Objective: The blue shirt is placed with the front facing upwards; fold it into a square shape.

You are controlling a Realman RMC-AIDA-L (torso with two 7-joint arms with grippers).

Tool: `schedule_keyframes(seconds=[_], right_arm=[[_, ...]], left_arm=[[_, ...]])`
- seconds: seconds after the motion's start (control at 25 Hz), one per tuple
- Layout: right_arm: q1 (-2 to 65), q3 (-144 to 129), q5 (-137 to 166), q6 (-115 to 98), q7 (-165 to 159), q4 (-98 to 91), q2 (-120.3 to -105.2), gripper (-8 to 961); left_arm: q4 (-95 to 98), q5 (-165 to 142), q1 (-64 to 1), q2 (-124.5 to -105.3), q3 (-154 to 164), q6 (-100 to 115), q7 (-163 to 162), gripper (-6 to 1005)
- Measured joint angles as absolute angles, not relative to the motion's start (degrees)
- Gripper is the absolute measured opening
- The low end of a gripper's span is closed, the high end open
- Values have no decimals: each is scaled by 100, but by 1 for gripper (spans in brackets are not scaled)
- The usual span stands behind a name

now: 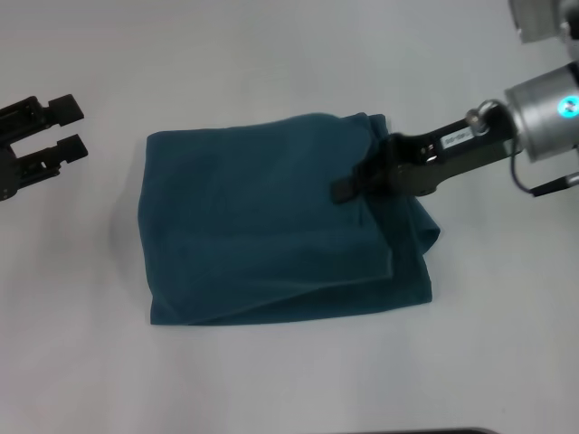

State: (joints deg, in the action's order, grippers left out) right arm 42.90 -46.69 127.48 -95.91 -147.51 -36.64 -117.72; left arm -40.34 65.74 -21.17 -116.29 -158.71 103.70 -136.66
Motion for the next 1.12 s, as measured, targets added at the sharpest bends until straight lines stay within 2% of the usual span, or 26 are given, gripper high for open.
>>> schedule_keyframes(seconds=[0.16, 0.4, 1.12], right_arm=[[4203, -4480, 12754, -9954, -14839, -3977, -11706, 40], [4015, -4495, 12855, -9862, -14962, -4133, -11439, 41], [4065, -4577, 13468, -9125, -14908, -3559, -11435, 42]], left_arm=[[-4034, 6574, -2128, -11628, -15873, 10371, -13666, 734], [-4034, 6574, -2149, -11636, -15873, 10371, -13666, 735], [-4034, 6574, -2151, -11672, -15869, 10382, -13668, 734]])
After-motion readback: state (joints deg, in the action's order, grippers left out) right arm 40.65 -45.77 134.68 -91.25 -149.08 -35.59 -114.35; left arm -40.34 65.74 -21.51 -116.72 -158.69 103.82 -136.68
